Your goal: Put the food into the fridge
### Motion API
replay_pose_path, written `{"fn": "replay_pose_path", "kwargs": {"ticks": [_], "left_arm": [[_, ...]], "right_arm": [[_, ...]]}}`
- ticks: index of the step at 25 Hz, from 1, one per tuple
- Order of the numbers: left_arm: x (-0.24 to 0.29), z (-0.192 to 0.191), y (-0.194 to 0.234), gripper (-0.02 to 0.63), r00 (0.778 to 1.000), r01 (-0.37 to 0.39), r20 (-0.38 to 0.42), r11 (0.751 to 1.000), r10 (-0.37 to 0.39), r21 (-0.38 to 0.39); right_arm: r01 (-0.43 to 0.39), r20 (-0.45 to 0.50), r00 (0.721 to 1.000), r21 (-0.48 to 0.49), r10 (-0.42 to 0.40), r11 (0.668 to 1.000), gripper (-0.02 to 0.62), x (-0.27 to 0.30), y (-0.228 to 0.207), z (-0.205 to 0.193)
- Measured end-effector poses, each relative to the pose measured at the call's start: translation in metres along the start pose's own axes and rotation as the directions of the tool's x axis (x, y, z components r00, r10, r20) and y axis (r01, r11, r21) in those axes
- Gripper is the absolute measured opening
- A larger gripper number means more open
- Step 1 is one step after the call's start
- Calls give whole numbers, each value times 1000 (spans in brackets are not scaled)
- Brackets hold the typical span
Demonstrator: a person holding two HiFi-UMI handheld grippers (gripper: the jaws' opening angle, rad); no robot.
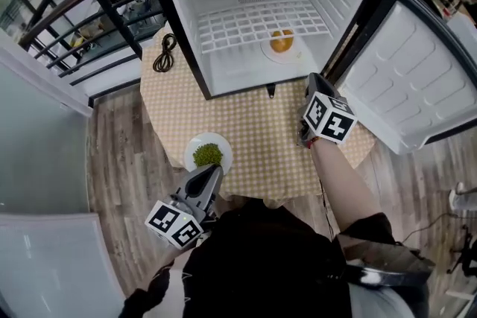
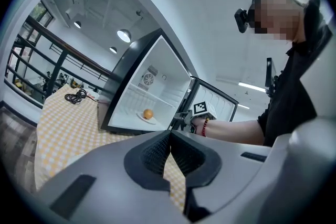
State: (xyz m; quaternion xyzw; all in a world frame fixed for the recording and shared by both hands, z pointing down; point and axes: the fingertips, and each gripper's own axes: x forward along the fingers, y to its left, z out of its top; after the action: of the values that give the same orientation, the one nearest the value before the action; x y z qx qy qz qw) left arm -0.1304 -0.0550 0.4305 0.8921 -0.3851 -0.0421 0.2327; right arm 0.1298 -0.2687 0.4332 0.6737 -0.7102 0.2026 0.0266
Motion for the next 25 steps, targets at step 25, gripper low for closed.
{"fn": "replay_pose_path", "kwargs": {"ticks": [25], "left_arm": [[-27, 17, -87, 11, 975, 195, 95, 977, -203, 83]], "right_arm": [[-128, -34, 991, -13, 128, 992, 17, -225, 38, -60]]}}
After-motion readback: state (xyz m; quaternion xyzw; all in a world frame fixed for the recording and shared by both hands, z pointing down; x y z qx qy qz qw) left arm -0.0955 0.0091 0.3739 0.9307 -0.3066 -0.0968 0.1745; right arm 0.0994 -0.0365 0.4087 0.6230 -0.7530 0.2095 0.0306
